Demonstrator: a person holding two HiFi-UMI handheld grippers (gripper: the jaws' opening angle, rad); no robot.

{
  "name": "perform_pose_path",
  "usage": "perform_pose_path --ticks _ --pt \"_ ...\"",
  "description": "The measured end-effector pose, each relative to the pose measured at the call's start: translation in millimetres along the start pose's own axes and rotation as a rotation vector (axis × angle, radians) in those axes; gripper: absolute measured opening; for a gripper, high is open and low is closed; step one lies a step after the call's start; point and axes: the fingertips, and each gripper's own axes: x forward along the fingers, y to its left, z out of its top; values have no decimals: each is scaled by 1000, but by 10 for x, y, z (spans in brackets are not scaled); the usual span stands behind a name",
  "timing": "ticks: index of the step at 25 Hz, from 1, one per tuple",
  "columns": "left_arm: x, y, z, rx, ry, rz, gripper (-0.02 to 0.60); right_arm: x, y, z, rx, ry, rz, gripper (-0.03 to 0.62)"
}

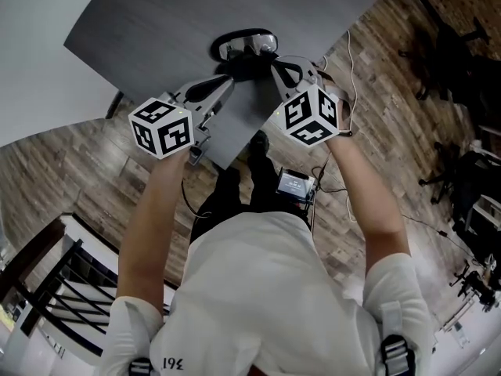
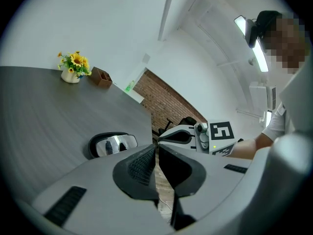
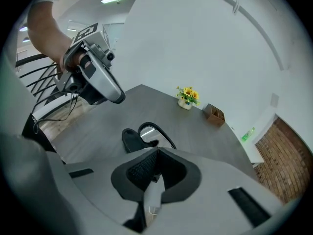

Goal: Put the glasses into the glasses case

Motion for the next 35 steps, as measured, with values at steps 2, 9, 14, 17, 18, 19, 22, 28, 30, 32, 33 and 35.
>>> perform_pose_path --ticks 2,9,14,17,18,19,22,28,30,32,33,35 --pt "-23 -71 8 7 -5 -10 32 -62 10 20 13 -1 -1 11" --pt "-122 -300 3 15 -15 -45 33 -255 40 59 60 10 -2 11" --pt "-246 -437 7 29 -44 -57 34 -400 86 109 84 4 -25 11" --pt "-290 -488 -26 27 -49 -65 34 -482 107 103 107 4 -42 11" --pt "-307 -501 -33 25 -51 -67 34 -508 110 109 116 3 -48 11" --pt "-325 -517 -36 24 -53 -70 34 -536 111 121 124 1 -54 11" --pt "-374 -564 -36 27 -59 -76 34 -614 118 159 143 -9 -70 11" --pt "-456 -648 -2 44 -78 -82 34 -714 150 204 172 -22 -91 11" --pt "-507 -718 -2 53 -87 -84 34 -790 183 220 185 -31 -100 11" --pt "-586 -803 -16 64 -96 -90 34 -893 234 250 211 -45 -113 11" --pt "-632 -839 -21 70 -101 -95 34 -942 262 274 227 -54 -120 11" --pt "-701 -887 -12 79 -109 -102 34 -1010 297 326 257 -74 -130 11"
